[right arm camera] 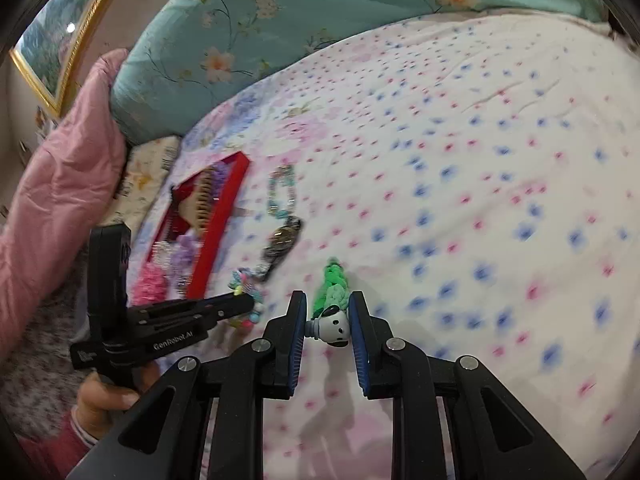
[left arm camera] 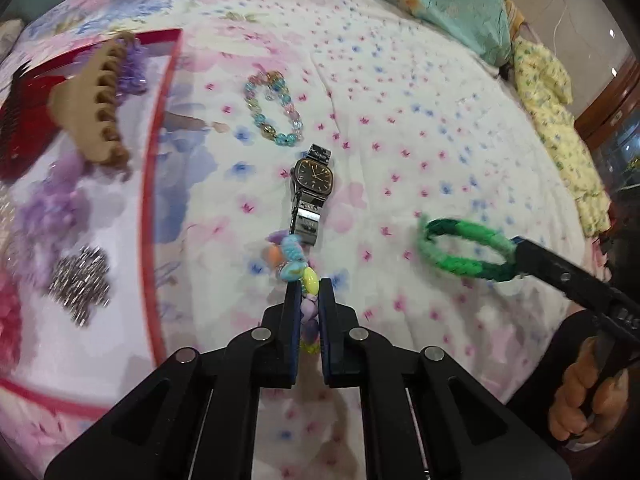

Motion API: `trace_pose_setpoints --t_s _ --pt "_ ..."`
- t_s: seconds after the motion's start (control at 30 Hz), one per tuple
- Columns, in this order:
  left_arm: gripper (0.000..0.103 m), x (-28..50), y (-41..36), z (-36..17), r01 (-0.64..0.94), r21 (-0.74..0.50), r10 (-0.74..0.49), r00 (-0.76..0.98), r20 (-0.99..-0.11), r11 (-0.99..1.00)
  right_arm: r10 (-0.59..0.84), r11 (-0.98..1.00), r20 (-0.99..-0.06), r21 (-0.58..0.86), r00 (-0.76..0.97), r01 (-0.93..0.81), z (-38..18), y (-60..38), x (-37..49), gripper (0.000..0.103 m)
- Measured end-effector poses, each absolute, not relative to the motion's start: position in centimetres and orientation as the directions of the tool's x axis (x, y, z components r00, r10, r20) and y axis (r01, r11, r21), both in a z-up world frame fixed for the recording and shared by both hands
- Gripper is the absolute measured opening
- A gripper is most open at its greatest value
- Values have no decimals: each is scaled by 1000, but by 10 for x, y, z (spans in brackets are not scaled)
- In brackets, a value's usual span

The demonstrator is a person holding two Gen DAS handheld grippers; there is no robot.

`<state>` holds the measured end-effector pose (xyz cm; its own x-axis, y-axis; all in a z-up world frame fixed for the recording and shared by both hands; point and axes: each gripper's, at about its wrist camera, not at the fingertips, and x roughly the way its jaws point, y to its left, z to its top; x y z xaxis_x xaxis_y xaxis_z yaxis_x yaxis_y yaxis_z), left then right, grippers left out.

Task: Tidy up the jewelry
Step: 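Carry the candy-bead bracelet and green braided bracelet into the tray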

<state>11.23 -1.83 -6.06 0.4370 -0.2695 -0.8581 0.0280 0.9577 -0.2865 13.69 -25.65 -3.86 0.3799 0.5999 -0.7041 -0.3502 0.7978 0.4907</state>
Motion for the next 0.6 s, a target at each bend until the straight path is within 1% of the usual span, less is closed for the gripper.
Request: trace_pose_setpoints --t_s 0.13,0.37,0.6 --pt "6 91 -7 -43 14 -314 -281 485 -828 949 611 789 -695 494 379 -365 -34 -250 128 22" --pt "6 66 15 -17 -17 -360 -292 549 -783 933 659 749 -654 523 372 -407 -14 -233 115 21" --pt "6 46 39 -1 -55 -382 -274 603 -749 922 692 717 -628 542 356 -438 -5 -212 105 21"
